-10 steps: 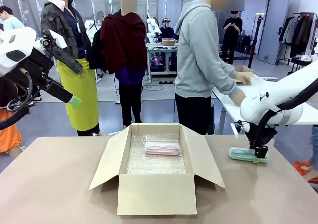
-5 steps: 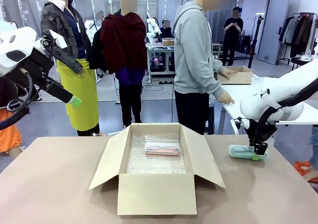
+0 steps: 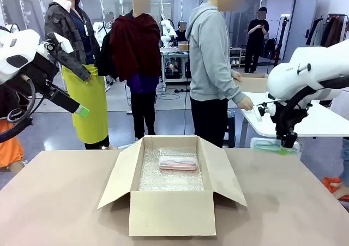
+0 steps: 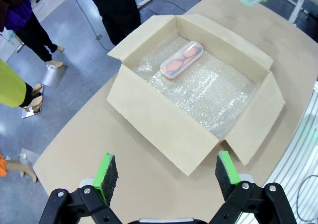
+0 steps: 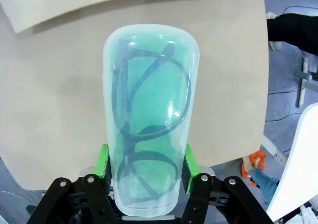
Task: Pack the glasses set securely to prepare it for shipping.
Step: Put the Glasses case from the right side of the table into the Package Box.
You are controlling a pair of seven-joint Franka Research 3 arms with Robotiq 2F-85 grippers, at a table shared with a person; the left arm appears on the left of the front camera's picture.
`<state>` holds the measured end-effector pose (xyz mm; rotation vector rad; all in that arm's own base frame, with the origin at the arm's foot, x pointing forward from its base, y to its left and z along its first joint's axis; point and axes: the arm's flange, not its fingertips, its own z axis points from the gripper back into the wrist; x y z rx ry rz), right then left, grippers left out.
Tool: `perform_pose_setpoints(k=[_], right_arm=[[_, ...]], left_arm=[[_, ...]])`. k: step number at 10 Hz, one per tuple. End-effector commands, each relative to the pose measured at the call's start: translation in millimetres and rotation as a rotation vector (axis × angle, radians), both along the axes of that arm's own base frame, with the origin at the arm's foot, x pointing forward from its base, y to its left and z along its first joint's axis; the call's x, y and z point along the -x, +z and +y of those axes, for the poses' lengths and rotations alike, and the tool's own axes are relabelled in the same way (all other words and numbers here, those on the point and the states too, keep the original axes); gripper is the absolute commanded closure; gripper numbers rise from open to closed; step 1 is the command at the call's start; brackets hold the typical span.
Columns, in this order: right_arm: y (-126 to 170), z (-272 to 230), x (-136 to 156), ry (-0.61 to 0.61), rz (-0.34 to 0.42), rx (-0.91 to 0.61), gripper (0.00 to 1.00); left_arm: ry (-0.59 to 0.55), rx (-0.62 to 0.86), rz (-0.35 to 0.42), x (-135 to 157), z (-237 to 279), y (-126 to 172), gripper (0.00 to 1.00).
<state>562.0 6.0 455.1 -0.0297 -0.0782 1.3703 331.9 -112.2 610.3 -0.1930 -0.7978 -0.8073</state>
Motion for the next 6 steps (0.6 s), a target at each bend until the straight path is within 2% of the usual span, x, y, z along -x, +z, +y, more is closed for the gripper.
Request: perform_pose_setpoints(k=[1, 6], right_arm=[[-3.8, 10.0, 9.6, -0.004, -0.034, 0.011, 0.8], [6.0, 6.8, 4.5, 0.011, -0.009, 0.001, 0.8]], left_arm=[[-0.002, -0.001, -0.005, 0.5, 1.6, 1.5, 0.0], [-0.002, -0.001, -0.005, 0.5, 1.6, 1.5, 0.0]])
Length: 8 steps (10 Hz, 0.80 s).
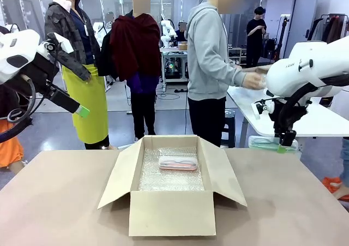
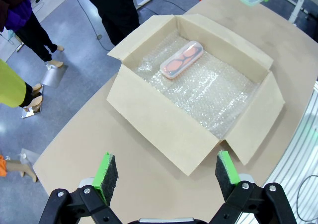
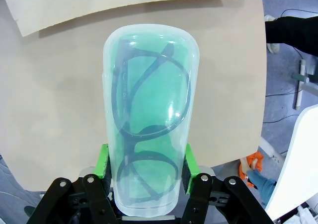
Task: Pack the glasses set securely to prepare it for shipping.
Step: Put the Glasses case from the right side of the table into the Package Box.
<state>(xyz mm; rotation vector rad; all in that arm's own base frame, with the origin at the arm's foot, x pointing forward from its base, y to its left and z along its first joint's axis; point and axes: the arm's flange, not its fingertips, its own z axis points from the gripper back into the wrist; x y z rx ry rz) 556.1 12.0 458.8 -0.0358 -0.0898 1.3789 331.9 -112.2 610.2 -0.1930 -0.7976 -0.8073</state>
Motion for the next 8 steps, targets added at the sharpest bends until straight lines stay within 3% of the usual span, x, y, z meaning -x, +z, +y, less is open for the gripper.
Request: perform_pose_setpoints(k=[1, 2, 3, 6, 8], right_arm=[[2.3, 0.7, -1.4, 0.002, 0.003, 0.003, 0.8], [2.3, 0.7, -1.4, 0.002, 0.003, 0.003, 0.8], [-0.1, 0.0, 0.0, 0.0, 0.0, 0.0, 0.35], [30.6, 60.7, 9.5, 0.132, -0.042, 0.051, 0.35], [44.6, 125.8, 11.9, 0.199, -0.019, 0.024, 0.35]], left_arm=[[-0.002, 0.0, -0.006, 0.5, 1.6, 1.5, 0.0], [-0.002, 0.0, -0.006, 0.5, 1.6, 1.5, 0.0], [-0.002, 0.0, -0.006, 0.5, 1.6, 1.5, 0.0], [-0.002, 0.0, -0.006, 0.5, 1.6, 1.5, 0.0], [-0.002, 0.0, -0.006, 0.5, 1.6, 1.5, 0.0]])
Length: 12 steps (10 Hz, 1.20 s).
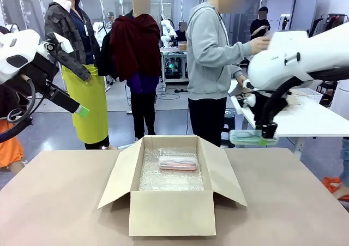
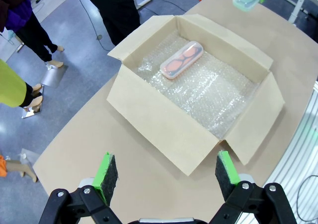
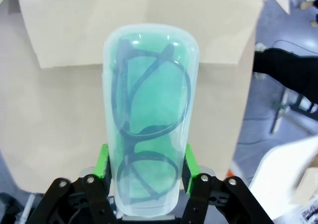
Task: Pack the glasses set securely to prepare it for shipping.
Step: Put the Glasses case from the right side of the table into the Package Box.
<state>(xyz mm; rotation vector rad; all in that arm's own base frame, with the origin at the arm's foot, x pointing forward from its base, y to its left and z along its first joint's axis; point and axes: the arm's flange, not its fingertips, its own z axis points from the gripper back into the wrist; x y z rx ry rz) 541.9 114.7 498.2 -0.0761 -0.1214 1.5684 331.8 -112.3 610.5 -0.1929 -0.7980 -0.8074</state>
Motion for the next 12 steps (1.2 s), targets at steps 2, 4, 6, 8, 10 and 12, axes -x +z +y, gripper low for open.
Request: perform_pose_setpoints(k=[2, 4, 6, 8, 10, 12], right_arm=[[4.3, 87.3, -9.3, 0.038, 0.038, 0.057, 0.35], [-2.2, 144.8, -10.6, 0.037, 0.031, 0.038, 0.35], [-22.3, 183.4, -11.9, 0.055, -0.034, 0.011, 0.35], [-50.2, 216.5, -15.1, 0.085, 0.033, 0.039, 0.35], [-73.4, 233.9, -15.7, 0.061, 0.058, 0.014, 0.35], [-100.4, 246.3, -10.7, 0.078, 0.102, 0.054, 0.35]], left_arm=[[-0.002, -0.001, -0.005, 0.4, 1.7, 1.3, 0.0], [-0.002, -0.001, -0.005, 0.4, 1.7, 1.3, 0.0], [-0.002, -0.001, -0.005, 0.4, 1.7, 1.3, 0.0], [-0.002, -0.001, -0.005, 0.4, 1.7, 1.3, 0.0], [-0.002, -0.001, -0.005, 0.4, 1.7, 1.3, 0.0], [-0.002, -0.001, -0.005, 0.4, 1.7, 1.3, 0.0]])
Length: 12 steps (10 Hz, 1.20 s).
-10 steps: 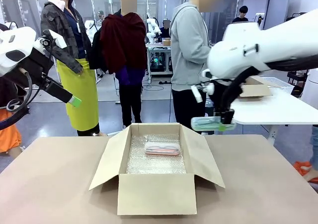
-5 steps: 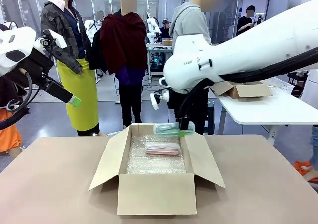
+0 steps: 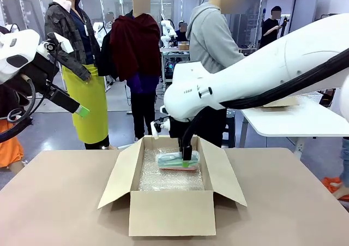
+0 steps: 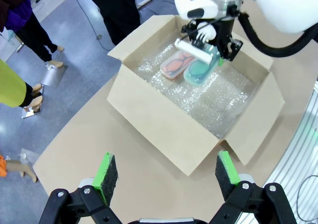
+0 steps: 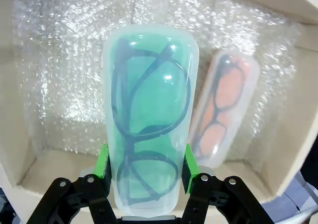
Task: Pack the glasses set securely to prepare it for shipping.
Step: Put the Glasses case from the right side of the table into the Package Box.
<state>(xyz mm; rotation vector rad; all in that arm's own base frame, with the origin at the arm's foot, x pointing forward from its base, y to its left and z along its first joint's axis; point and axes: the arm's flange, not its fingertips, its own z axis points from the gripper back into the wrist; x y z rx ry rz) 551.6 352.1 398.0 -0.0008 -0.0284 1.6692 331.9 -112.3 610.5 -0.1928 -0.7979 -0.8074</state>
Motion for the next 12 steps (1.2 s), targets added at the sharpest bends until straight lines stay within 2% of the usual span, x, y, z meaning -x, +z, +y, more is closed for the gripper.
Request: perform_pose_setpoints(k=[1, 2, 3, 4, 7, 10, 11, 12], right_arm=[[-9.1, 12.6, -0.3, -0.012, -0.007, 0.032, 0.35], [-18.4, 12.8, 0.0, -0.005, 0.001, 0.021, 0.35], [-30.0, 13.6, 1.4, 0.013, 0.058, 0.021, 0.35], [-38.8, 13.9, 2.6, 0.007, 0.066, 0.019, 0.35], [-60.5, 11.8, 6.0, -0.038, 0.079, 0.012, 0.35], [-63.2, 10.9, 8.6, -0.081, 0.061, 0.005, 0.35], [-64.1, 10.2, 9.0, -0.082, 0.069, -0.003, 0.26], [-64.6, 9.9, 8.8, -0.086, 0.071, -0.008, 0.0]], left_arm=[[-0.002, 0.0, -0.005, 0.5, 1.7, 1.3, 0.0], [-0.002, 0.0, -0.005, 0.5, 1.7, 1.3, 0.0], [-0.002, 0.0, -0.005, 0.5, 1.7, 1.3, 0.0], [-0.002, 0.0, -0.005, 0.5, 1.7, 1.3, 0.0], [-0.002, 0.0, -0.005, 0.5, 1.7, 1.3, 0.0], [-0.002, 0.0, -0.005, 0.5, 1.7, 1.3, 0.0], [-0.002, 0.0, -0.005, 0.5, 1.7, 1.3, 0.0], [-0.002, 0.0, -0.005, 0.5, 1.7, 1.3, 0.0]])
